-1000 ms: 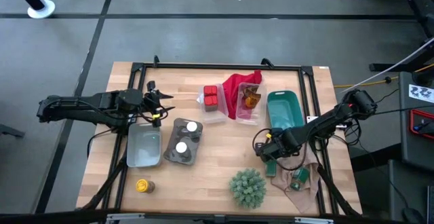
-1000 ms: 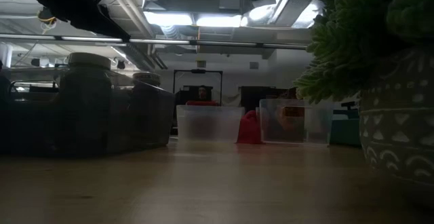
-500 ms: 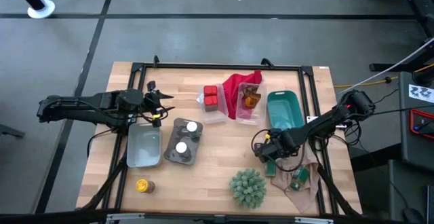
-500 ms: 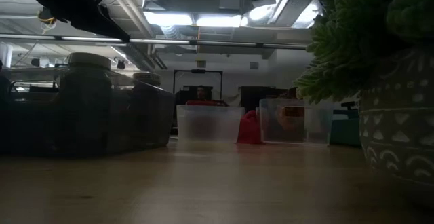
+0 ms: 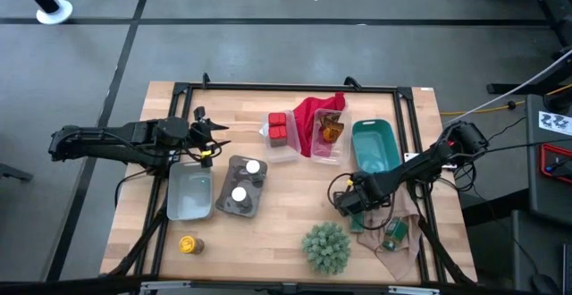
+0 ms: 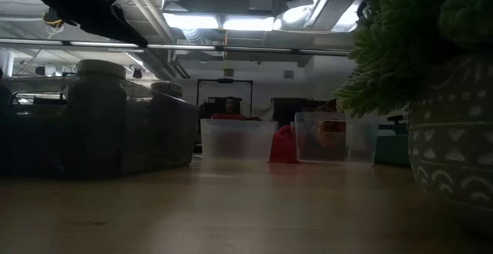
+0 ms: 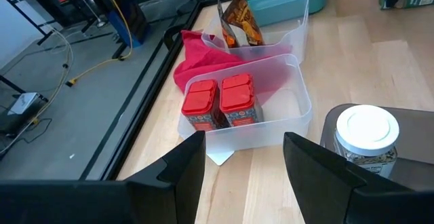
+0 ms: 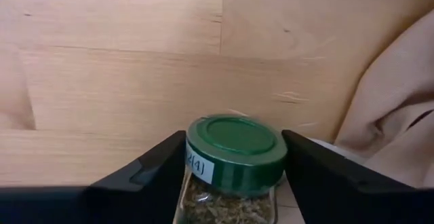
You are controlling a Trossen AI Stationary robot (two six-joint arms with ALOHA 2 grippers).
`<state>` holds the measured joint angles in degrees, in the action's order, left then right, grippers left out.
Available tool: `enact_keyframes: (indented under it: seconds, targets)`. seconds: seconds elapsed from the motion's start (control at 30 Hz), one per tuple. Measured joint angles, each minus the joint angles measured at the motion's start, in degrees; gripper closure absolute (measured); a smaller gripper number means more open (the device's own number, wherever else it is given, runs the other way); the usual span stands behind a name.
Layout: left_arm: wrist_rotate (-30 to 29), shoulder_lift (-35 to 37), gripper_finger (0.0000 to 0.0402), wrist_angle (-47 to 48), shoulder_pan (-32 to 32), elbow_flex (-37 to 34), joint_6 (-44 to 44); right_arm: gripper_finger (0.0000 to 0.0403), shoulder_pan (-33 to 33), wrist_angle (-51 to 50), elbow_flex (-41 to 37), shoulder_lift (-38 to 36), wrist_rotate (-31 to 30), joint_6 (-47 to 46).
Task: Sort spices by type
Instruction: Put the left green seasoning bottle into the green bin
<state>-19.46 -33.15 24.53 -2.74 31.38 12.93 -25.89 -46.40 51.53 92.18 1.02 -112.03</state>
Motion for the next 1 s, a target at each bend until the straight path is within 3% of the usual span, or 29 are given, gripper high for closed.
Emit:
enact_keyframes:
  seconds: [0.1, 0.57, 0.7, 1.0]
  targets:
    - [0.0, 0.0, 0.0219, 0.0, 0.0, 0.0, 0.0, 0.0196, 0.0, 0.0, 0.0, 0.0, 0.0, 0.6]
    - [0.0, 0.0, 0.0219, 0.0, 0.0, 0.0, 0.2, 0.0196, 0.0, -1.7, 2.6, 0.0, -3.7, 4.7]
    - [0.0, 0.0, 0.0219, 0.0, 0.0, 0.0, 0.2, 0.0196, 0.0, -6.6, 6.0, -1.0, -5.6, 6.1]
    - [0.0, 0.0, 0.0219, 0.0, 0.0, 0.0, 0.2, 0.0196, 0.0, -24.3, 14.8, -6.7, -16.0, 6.1]
